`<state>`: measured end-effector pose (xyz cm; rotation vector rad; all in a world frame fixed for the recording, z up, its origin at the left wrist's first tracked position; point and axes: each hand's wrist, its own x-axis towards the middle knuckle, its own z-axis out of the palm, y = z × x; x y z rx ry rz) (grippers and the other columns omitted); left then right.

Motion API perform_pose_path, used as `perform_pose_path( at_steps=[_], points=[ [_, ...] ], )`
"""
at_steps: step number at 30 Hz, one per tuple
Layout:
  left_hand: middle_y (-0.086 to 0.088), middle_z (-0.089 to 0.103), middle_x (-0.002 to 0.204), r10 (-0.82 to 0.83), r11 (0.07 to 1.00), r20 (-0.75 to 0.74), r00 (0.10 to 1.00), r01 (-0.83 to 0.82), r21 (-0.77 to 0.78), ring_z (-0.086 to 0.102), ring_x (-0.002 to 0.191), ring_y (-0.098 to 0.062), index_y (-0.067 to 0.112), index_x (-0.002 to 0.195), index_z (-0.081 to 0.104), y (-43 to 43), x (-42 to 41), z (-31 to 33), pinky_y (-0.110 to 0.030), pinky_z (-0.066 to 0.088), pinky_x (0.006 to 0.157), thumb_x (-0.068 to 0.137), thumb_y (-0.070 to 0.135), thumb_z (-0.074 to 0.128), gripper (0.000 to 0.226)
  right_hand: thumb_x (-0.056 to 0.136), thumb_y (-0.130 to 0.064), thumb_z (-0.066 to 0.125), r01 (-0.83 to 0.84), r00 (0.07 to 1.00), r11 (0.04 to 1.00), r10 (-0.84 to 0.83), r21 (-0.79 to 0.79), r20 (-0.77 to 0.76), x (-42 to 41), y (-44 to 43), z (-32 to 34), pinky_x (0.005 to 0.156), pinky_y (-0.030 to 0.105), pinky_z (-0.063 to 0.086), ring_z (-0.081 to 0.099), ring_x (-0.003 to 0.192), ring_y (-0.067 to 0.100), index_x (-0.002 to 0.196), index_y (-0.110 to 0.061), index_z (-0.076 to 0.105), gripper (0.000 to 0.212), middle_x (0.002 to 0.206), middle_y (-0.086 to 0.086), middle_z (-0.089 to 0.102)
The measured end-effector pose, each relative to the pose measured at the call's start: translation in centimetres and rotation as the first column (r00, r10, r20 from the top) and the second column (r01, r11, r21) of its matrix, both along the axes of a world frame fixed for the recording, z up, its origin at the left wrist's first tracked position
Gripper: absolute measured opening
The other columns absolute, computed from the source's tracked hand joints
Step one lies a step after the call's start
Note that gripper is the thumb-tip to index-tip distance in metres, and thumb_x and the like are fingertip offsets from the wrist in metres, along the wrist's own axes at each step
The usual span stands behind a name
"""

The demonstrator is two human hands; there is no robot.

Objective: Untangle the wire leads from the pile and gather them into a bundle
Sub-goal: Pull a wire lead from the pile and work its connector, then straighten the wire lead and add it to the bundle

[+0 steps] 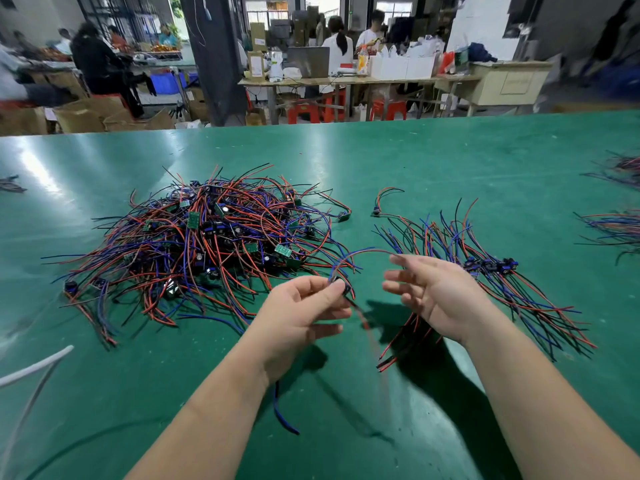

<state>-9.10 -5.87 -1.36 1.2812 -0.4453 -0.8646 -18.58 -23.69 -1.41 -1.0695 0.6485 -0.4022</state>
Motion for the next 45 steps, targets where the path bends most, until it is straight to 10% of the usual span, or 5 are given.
perform_pose_path(
  at_steps=[14, 23, 30, 37, 45],
  points=[
    [0.008, 0.073, 0.077, -0.031, 0.921, -0.487, 0.873, -0.164, -0.354, 0.064, 0.055, -0.002, 0.020, 0.069, 0.074, 0.6, 0.1, 1.6, -0.016, 0.050, 0.047, 0.056, 0.032, 0.074, 0.018, 0.063, -0.014, 0.075, -0.245, 0.948, 0.939, 0.284, -0.240, 0.146, 0.9, 5.5, -0.1, 0.045, 0.020, 0.035, 0.051, 0.046, 0.011, 0.118, -0.017, 0.063, 0.056, 0.061, 0.001, 0.056],
    [0.009, 0.067, 0.090, 0.288, 0.917, 0.209, 0.934, -0.207, -0.341, 0.054, 0.053, -0.007, 0.043, 0.112, 0.053, -1.0, -2.1, -0.6, -0.020, 0.046, 0.048, 0.073, 0.018, 0.070, 0.049, 0.071, -0.020, 0.062, -0.046, 0.928, 0.999, 0.051, -0.023, 0.370, 0.7, 5.0, 0.8, 0.054, 0.015, 0.048, 0.063, 0.058, 0.006, 0.071, -0.018, 0.077, 0.016, 0.063, -0.001, 0.068],
    [0.003, 0.064, 0.104, 0.516, 0.853, 0.792, 0.327, -0.104, -0.512, 0.060, 0.074, -0.011, 0.038, 0.118, 0.047, -0.6, -1.8, -1.3, -0.021, 0.049, 0.068, 0.096, 0.013, 0.046, 0.033, 0.073, -0.024, 0.058, -0.008, 0.925, 0.999, -0.007, 0.037, 0.380, 0.6, 4.1, 1.1, 0.054, 0.017, 0.051, 0.069, 0.066, 0.010, 0.070, -0.015, 0.075, 0.020, 0.072, 0.001, 0.072],
    [-0.005, 0.074, 0.079, 0.272, 0.955, 0.426, 0.863, -0.189, -0.227, 0.071, 0.067, -0.019, 0.021, 0.095, 0.066, -0.6, -2.3, -0.4, -0.027, 0.056, 0.058, 0.077, 0.045, 0.071, 0.031, 0.068, -0.017, 0.065, 0.009, 0.946, 0.984, 0.049, -0.176, 0.321, 0.4, 4.0, 0.9, 0.052, 0.018, 0.051, 0.062, 0.053, 0.010, 0.076, -0.011, 0.070, 0.012, 0.060, 0.004, 0.067],
    [-0.008, 0.074, 0.073, 0.187, 0.978, 0.042, 0.981, -0.182, -0.100, 0.069, 0.062, -0.014, 0.004, 0.091, 0.068, -1.4, -2.2, -1.3, -0.022, 0.055, 0.056, 0.059, 0.015, 0.078, 0.035, 0.078, 0.002, 0.070, 0.078, 0.976, 0.905, 0.016, -0.419, 0.216, 1.2, 4.8, -0.7, 0.058, 0.023, 0.050, 0.058, 0.059, 0.010, 0.080, -0.012, 0.069, 0.014, 0.064, 0.000, 0.068]
  ],
)
